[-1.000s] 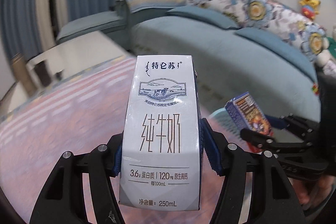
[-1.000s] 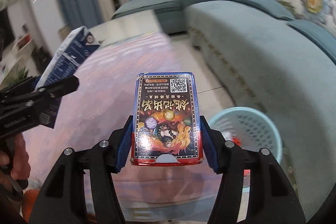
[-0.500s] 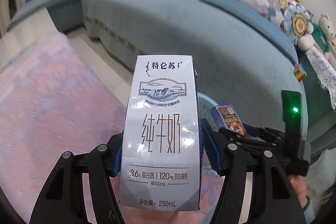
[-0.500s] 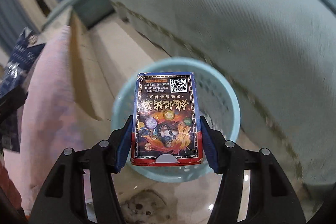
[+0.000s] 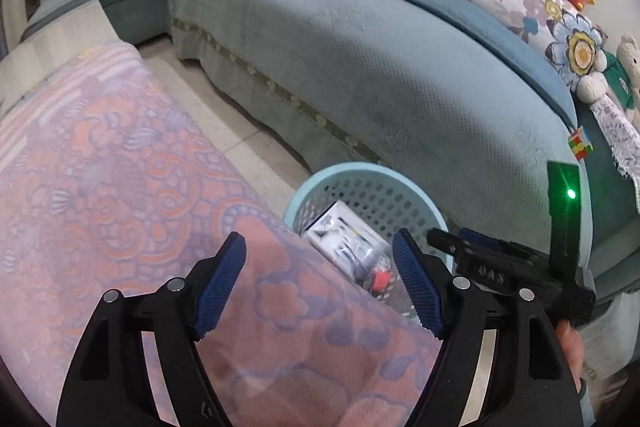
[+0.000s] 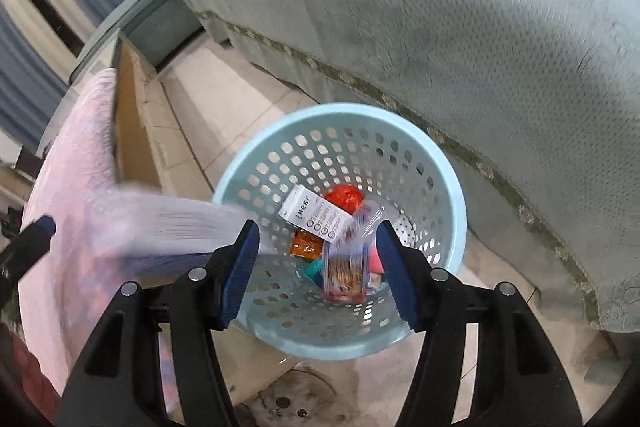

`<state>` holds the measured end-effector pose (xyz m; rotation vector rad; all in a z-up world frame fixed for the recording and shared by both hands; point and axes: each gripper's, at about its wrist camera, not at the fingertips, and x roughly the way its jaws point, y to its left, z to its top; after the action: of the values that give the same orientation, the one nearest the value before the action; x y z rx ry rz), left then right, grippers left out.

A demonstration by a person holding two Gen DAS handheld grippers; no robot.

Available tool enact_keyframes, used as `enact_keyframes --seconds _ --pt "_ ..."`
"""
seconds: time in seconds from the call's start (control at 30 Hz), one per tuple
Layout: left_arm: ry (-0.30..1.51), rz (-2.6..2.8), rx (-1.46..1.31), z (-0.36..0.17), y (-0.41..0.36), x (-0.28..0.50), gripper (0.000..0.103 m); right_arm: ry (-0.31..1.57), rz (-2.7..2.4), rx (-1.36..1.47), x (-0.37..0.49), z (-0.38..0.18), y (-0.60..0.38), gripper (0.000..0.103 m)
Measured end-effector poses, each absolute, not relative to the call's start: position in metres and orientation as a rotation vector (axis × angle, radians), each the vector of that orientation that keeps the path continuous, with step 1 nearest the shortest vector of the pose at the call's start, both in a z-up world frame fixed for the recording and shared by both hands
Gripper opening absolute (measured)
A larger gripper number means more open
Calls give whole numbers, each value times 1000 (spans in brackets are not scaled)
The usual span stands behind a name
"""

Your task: Collect trash

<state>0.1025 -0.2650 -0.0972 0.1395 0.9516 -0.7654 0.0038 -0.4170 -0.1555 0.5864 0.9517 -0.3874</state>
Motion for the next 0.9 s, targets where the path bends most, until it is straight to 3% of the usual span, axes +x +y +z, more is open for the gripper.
enact_keyframes --seconds 0.2,0.43,0.53,0.7,0.9 --pt "846 -739 88 -54 -235 74 74 858 -375 473 -21 -106 -375 57" --pt "637 -631 71 -5 -185 15 87 657 -468 301 -56 -40 -309 57" --pt "571 -592 44 9 -165 -6 87 538 -546 222 -73 -18 -280 58" --pt "426 -476 91 13 -151 -30 89 435 -660 168 -89 -5 -258 60" --pt "405 -428 67 13 -138 -33 89 412 -690 212 -95 -1 -258 60"
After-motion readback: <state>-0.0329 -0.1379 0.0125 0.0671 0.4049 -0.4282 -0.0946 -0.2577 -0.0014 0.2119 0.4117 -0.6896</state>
